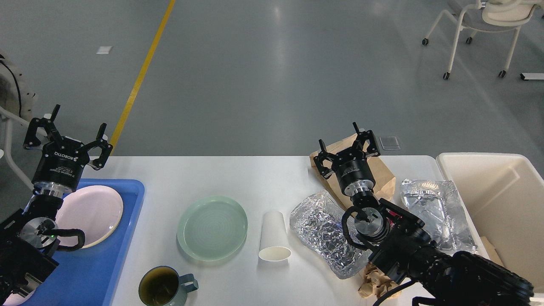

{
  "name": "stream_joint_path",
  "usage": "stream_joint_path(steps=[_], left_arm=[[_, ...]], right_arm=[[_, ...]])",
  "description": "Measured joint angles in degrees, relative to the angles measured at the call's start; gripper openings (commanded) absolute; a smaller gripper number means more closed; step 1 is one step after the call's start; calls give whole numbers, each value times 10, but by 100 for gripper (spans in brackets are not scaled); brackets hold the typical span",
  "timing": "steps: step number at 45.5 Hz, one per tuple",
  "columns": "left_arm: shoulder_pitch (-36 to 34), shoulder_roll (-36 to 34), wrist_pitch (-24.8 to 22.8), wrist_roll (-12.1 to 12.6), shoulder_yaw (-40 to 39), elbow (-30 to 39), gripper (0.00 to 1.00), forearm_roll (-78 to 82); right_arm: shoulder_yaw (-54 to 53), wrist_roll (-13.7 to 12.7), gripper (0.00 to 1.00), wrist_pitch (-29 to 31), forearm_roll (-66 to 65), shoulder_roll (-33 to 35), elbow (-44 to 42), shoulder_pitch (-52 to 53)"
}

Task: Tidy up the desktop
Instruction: 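Raise the left gripper away from the blue tray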

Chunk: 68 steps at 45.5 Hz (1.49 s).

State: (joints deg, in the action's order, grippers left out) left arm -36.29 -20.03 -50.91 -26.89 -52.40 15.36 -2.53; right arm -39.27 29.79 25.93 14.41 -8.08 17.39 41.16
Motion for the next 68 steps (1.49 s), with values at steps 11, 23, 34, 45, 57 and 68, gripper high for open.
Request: stream_joint_path(steps=[11,23,34,45,57,68], left_arm=[[-2,-1,5,1,3,0,99,0],[-11,-73,1,8,31,7,99,4],[-79,-234,-1,10,297,101,99,11],[-315,-396,-3,7,723,265,99,15],[-714,-418,8,2,1144,383,99,127],[-983,-247,76,-53,1441,504,99,139]], right_arm=[[0,0,100,0,0,0,0,0],[0,0,100,0,0,0,0,0],[0,0,100,0,0,0,0,0],[0,0,100,0,0,0,0,0],[0,0,100,0,0,0,-1,0],[0,0,100,0,0,0,-1,0]])
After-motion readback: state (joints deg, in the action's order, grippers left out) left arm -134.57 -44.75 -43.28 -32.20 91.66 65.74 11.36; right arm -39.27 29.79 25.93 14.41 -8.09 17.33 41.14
